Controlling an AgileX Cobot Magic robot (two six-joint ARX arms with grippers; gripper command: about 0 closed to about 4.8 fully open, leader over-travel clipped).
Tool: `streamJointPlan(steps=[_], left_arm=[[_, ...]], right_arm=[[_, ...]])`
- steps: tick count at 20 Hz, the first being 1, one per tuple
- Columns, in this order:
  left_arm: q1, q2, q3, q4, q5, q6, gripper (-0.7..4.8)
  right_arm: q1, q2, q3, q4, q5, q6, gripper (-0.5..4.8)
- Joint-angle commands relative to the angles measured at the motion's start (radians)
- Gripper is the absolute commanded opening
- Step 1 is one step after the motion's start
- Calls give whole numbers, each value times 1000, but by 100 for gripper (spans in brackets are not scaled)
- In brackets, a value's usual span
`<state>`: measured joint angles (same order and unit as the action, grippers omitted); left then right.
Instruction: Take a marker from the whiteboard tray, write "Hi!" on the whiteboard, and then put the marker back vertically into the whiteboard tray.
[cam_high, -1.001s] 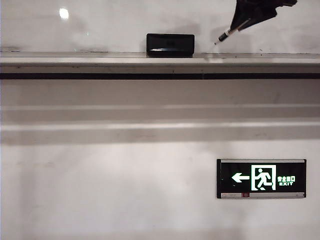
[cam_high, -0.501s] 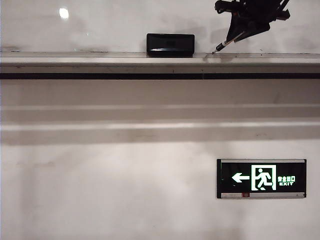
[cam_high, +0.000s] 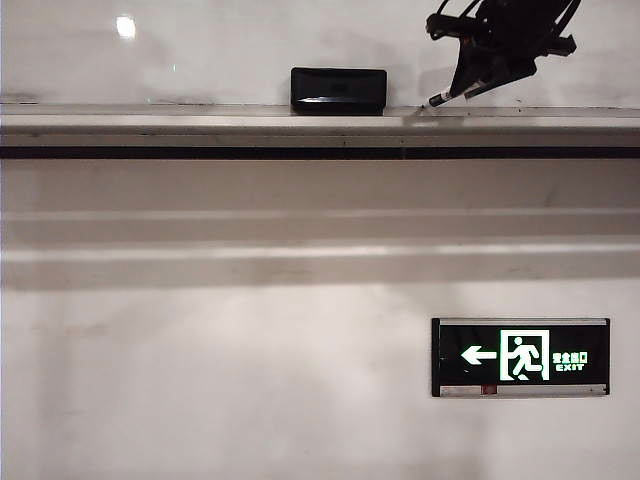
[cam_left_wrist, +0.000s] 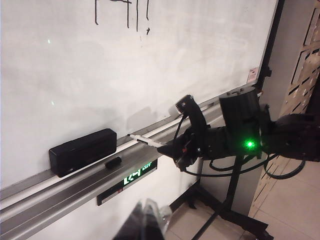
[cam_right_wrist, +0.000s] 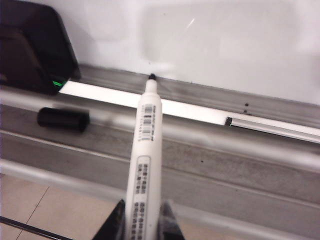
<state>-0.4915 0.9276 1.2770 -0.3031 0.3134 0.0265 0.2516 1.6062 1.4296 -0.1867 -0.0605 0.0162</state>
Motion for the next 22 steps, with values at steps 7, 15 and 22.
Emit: streamJointPlan(steps=[7, 15, 22], left_arm=[[1, -4, 5, 24, 5, 3, -6], [1, -4, 5, 28, 5, 3, -6], [1, -4, 5, 28, 5, 3, -6]], right_arm=[[1, -30, 5, -72, 6, -18, -1], [0, -13, 5, 2, 18, -20, -1], [0, -7, 5, -48, 17, -16, -1]])
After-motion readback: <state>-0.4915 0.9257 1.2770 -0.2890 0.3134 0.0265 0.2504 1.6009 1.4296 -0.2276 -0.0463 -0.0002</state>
